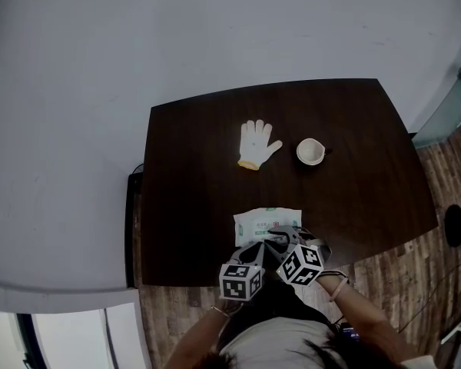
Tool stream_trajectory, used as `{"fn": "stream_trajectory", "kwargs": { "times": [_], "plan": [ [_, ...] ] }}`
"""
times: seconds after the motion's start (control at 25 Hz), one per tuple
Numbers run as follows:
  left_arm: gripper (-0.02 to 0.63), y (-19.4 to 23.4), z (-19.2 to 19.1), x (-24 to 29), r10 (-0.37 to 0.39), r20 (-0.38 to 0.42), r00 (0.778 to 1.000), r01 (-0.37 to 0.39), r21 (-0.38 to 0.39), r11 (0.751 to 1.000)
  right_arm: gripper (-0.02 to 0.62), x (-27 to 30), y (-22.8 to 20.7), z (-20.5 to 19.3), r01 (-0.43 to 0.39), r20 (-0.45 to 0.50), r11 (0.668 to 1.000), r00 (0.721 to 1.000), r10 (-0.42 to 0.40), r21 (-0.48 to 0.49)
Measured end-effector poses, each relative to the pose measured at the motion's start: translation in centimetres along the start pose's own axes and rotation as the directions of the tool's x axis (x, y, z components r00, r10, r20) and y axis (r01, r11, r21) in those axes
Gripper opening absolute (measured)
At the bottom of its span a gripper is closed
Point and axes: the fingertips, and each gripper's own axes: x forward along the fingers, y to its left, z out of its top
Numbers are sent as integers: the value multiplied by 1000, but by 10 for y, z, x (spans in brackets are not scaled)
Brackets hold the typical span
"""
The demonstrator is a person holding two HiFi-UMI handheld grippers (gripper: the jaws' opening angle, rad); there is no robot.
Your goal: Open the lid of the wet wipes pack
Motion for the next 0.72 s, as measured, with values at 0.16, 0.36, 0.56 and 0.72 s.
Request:
{"fn": "stream_trajectory", "kwargs": {
  "times": [0.16,0.36,0.56,0.72],
  "plan": [
    [14,3,-4,6,0,-18,1000,0,0,1000,110,7,0,-8,3,-34,1000,999,-4,-24],
    [14,6,-8,12,4,-40,999,-4,-3,1000,110,11,0,-11,2,-57,999,998,-5,-48],
    [14,9,-12,17,-3,-57,998,3,3,1000,122,12,-2,-12,5,-59,999,998,-7,-31],
    [14,10,-15,18,-16,-56,998,17,23,1000,106,13,0,-13,3,-71,999,997,-7,-54]
  ]
}}
